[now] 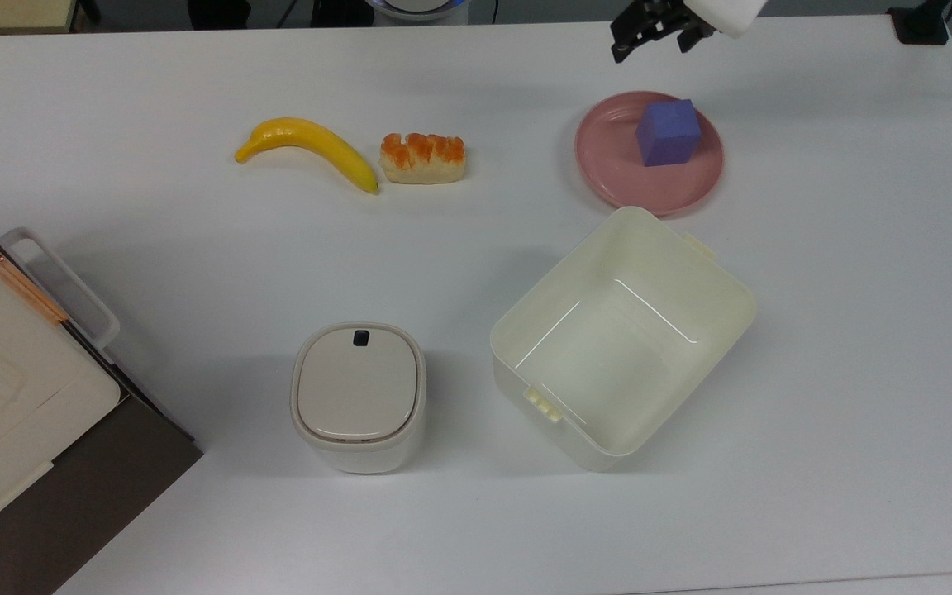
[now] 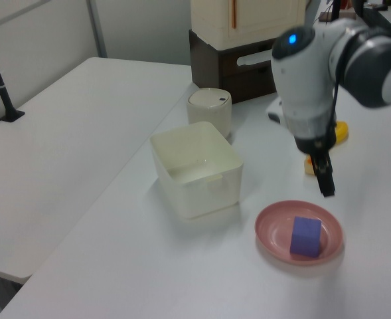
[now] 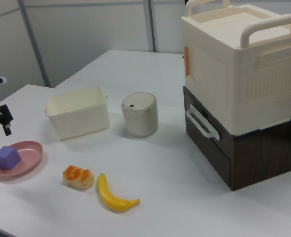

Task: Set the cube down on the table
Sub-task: 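Move the gripper over the purple cube on the pink plate and lower, then close the gripper on the purple cube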

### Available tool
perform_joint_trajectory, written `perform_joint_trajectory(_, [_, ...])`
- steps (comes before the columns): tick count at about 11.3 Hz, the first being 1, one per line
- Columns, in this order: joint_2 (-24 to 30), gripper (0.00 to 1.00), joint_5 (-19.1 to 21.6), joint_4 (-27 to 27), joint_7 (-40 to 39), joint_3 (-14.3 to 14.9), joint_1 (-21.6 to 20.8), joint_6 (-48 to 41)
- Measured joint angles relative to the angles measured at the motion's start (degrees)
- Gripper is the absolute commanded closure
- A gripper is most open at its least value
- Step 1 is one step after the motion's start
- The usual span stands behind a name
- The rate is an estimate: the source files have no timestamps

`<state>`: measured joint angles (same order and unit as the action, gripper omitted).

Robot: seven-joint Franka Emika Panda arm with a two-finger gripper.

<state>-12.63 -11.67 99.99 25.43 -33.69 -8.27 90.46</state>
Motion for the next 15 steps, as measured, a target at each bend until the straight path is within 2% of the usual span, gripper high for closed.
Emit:
perform_joint_trajectory(3, [-5.1,0.0,-3.0,0.0,6.1,0.0,-3.5,1.7])
perform_joint_trajectory(8, [-12.6,0.0,-8.4,-0.3,11.4,0.0,-4.7,4.9])
perform_joint_trajectory(11, [-14.7,0.0,-10.9,-1.1,14.4,0.0,-5.0,5.3])
perform_joint_trajectory(12, [-14.8,0.1,-10.9,-2.1,14.5,0.0,-5.2,5.3])
perform_joint_trajectory(14, [-14.8,0.53,-11.0,-3.6,14.5,0.0,-5.2,5.3])
perform_joint_trajectory(15, [-14.8,0.8,-11.0,-3.7,14.5,0.0,-5.2,5.3])
